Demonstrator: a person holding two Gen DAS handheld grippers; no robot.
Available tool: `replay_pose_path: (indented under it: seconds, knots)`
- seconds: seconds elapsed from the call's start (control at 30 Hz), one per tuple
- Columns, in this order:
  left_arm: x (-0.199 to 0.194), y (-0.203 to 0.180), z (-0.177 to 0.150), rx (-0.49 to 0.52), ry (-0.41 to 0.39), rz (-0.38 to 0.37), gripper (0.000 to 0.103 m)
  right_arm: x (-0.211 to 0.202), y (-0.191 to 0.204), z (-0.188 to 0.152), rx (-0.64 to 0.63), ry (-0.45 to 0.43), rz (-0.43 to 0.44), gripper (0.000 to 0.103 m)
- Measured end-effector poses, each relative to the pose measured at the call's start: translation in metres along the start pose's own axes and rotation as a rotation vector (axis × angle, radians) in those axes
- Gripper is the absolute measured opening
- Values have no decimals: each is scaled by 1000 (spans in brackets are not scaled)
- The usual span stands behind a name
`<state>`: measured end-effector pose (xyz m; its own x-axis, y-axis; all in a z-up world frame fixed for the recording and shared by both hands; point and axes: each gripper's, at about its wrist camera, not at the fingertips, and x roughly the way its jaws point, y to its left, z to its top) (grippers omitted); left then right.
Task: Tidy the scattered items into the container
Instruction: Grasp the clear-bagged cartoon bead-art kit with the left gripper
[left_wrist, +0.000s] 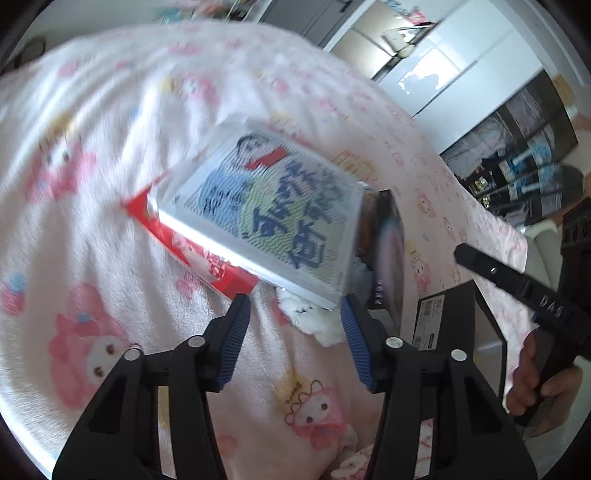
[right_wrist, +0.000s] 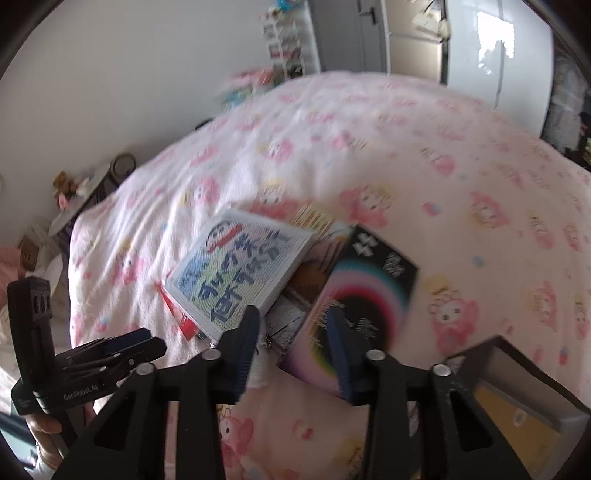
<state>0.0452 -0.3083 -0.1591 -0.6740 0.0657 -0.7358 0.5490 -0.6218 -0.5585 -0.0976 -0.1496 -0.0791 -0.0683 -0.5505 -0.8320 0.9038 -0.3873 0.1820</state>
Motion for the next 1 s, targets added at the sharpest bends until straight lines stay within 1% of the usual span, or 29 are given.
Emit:
replay_pose_path:
  seconds: [0.1, 0.2, 0.23, 0.27, 0.37, 0.4, 0.43, 0.47, 0.57, 0.67, 0.73, 0.8, 0.9, 0.93, 0.97, 1.0]
  knots:
    - [23, 14, 7, -74, 24, -28, 50, 38, 10, 4, -42, 90, 26, 29]
    - [43, 23, 9, -132, 56, -58, 51, 68, 14, 6, -32, 155, 66, 29]
    - [49, 26, 9, -163, 66, -89, 53, 76, 14, 7, -31, 170, 64, 29]
    - [53, 27, 9, -186, 71, -109, 56, 82, 16, 8, -30, 177, 58, 29]
    - [61, 27, 13, -213, 82, -156, 56, 90, 10, 12, -9, 178, 61, 29]
    - [63, 27, 14, -219, 82, -160, 56, 89, 8, 14, -3, 172, 59, 29]
    - [66, 27, 14, -227, 89, -170, 46, 89, 5, 17, 3, 166, 51, 29]
    - [68, 28, 13, -234, 91, -178, 40, 89, 4, 18, 7, 160, 43, 29]
    - [65, 39, 9, -289, 68, -247, 33, 86, -3, 20, 30, 150, 33, 29]
    - [46, 52, 5, -294, 50, -268, 28, 83, -5, 18, 36, 145, 34, 29]
    - [29, 61, 0, -278, 62, -267, 27, 81, -4, 18, 26, 143, 33, 29]
    - [9, 73, -7, -252, 79, -241, 27, 80, -4, 16, 26, 146, 61, 29]
    - [-10, 90, -17, -221, 144, -170, 28, 84, -1, 13, 39, 157, 126, 29]
    - [-12, 94, -18, -221, 163, -154, 29, 87, 2, 14, 43, 165, 145, 29]
    - [-18, 99, -19, -214, 167, -125, 30, 92, 7, 15, 41, 175, 164, 29]
    - [-24, 99, -24, -192, 151, -87, 30, 97, 13, 15, 28, 185, 174, 30]
